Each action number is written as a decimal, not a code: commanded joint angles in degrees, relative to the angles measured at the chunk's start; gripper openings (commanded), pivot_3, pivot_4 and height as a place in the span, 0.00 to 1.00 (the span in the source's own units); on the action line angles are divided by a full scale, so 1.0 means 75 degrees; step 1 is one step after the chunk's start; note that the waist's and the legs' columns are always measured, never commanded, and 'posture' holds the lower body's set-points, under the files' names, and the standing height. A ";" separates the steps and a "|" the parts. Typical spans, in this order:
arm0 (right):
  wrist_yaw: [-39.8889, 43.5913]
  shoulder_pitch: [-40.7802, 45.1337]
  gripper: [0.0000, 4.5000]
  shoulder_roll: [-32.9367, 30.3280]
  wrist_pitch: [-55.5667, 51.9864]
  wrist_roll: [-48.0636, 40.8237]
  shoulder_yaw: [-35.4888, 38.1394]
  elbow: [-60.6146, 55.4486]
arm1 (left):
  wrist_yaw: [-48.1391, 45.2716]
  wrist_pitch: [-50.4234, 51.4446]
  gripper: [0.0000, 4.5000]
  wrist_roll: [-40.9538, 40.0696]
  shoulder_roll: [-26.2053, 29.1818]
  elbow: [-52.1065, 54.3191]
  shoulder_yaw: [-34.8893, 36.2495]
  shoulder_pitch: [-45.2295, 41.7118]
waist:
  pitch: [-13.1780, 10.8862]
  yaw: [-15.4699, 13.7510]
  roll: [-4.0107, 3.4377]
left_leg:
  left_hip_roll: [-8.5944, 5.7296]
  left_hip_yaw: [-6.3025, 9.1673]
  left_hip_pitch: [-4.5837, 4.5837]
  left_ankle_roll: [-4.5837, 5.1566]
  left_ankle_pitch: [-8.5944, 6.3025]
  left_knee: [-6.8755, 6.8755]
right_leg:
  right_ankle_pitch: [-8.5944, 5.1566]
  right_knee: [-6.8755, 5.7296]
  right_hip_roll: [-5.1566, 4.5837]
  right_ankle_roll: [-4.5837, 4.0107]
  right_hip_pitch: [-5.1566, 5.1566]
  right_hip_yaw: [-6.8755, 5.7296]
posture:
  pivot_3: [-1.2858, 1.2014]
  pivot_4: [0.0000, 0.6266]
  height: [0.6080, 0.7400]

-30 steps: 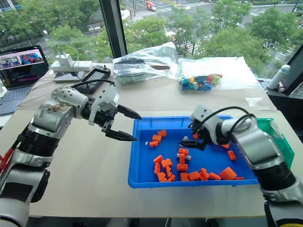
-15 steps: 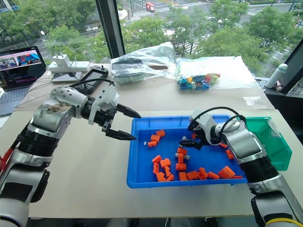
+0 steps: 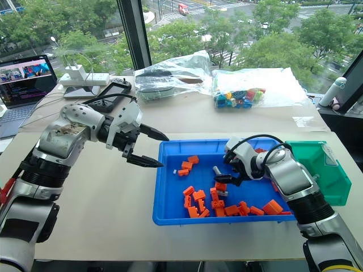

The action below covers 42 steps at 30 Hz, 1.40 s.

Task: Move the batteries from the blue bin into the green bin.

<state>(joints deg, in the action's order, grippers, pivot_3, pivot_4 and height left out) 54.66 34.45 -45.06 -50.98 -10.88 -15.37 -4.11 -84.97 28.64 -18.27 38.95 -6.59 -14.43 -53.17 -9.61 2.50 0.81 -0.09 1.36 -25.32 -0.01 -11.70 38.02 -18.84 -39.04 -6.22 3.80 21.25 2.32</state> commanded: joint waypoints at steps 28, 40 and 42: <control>0.0282 -0.1943 0.06 -0.4471 -0.0685 -0.0035 0.3963 -0.0376 | -0.0226 0.0654 1.00 -0.1125 -0.0784 0.0214 0.0400 -0.0466 | -0.0002 -0.0222 -0.0002 | -0.0007 -0.0013 -0.0017 0.0006 -0.0004 0.0001 | 0.0000 0.0019 -0.0011 0.0000 0.0002 0.0002 | 0.52 0.24 0.98; -0.0749 -0.3176 0.48 -0.4146 0.0217 0.0704 0.3964 0.0219 | -0.0173 0.0650 1.00 -0.1034 -0.0766 0.0258 0.0355 -0.0523 | 0.0000 -0.0018 -0.0007 | 0.0001 -0.0016 -0.0003 0.0005 -0.0002 0.0001 | 0.0000 0.0015 -0.0003 0.0000 0.0000 0.0011 | 0.52 0.24 0.98; -0.0746 -0.2781 0.61 -0.4134 0.0292 0.0565 0.4042 0.0169 | -0.0167 0.0675 1.00 -0.1033 -0.0695 0.0330 0.0360 -0.0465 | 0.0000 -0.0012 -0.0007 | 0.0001 -0.0017 -0.0003 0.0004 -0.0002 0.0001 | 0.0000 0.0017 -0.0003 0.0000 -0.0001 0.0011 | 0.52 0.24 0.98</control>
<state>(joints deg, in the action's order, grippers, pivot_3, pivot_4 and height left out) 49.72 10.85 -75.09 -50.34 -6.60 12.96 -1.86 -86.14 33.78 -25.86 32.99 -6.06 -12.40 -56.00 -9.61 2.41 0.75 -0.08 1.23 -25.34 0.03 -11.71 38.02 -18.84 -38.89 -6.24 3.80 21.25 2.42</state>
